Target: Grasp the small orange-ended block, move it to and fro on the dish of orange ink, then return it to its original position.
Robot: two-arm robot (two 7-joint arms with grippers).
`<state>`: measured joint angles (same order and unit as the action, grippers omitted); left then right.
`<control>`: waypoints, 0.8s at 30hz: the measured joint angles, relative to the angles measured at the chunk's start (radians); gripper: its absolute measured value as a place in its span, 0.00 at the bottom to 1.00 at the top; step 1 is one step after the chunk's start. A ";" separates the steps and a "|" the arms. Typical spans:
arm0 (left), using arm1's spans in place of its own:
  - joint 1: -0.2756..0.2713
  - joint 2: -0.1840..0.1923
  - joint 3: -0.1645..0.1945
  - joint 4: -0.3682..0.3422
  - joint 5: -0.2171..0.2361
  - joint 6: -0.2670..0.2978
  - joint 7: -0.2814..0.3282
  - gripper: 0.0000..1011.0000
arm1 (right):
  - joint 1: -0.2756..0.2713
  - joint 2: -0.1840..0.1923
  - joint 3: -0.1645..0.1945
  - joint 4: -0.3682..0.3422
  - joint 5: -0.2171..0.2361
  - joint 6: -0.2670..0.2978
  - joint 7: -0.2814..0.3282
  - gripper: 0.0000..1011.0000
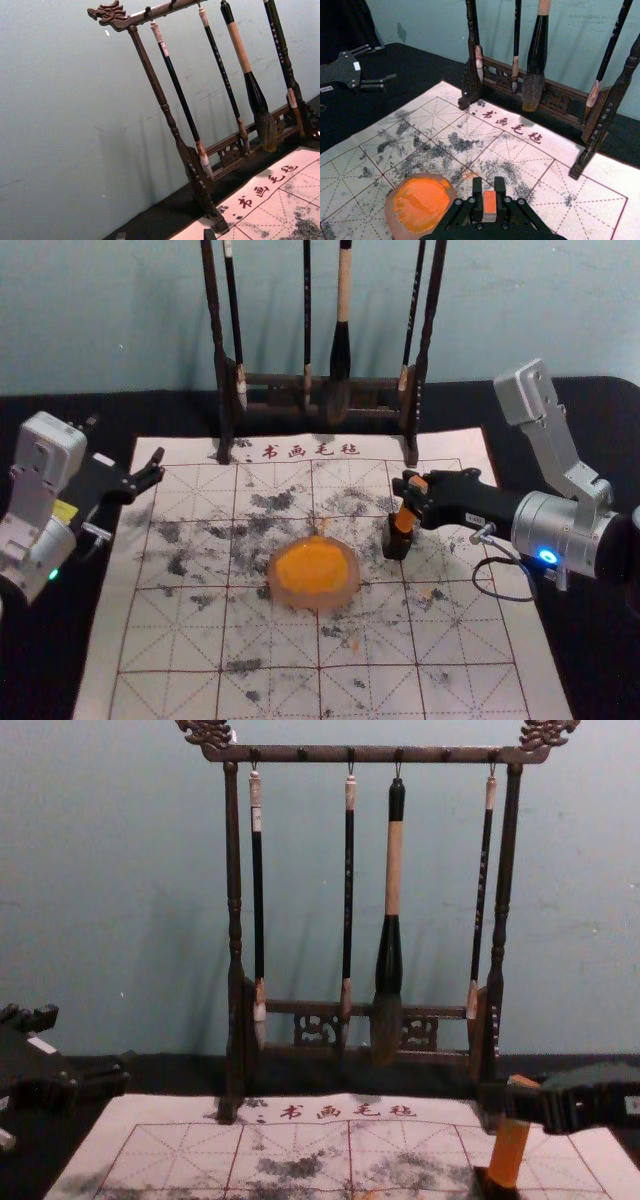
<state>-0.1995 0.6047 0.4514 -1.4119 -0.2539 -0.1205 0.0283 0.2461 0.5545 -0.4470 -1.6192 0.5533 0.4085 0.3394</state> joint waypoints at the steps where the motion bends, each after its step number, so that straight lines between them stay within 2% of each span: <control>1: 0.000 0.000 0.000 0.000 0.000 0.000 0.000 0.99 | -0.001 -0.001 0.001 0.000 -0.001 0.000 0.000 0.13; 24: 0.000 0.000 0.000 0.000 0.000 0.000 0.000 0.99 | -0.009 -0.017 0.009 0.013 -0.022 0.005 -0.008 0.13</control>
<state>-0.1995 0.6047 0.4514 -1.4120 -0.2539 -0.1205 0.0283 0.2368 0.5375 -0.4375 -1.6066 0.5317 0.4139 0.3316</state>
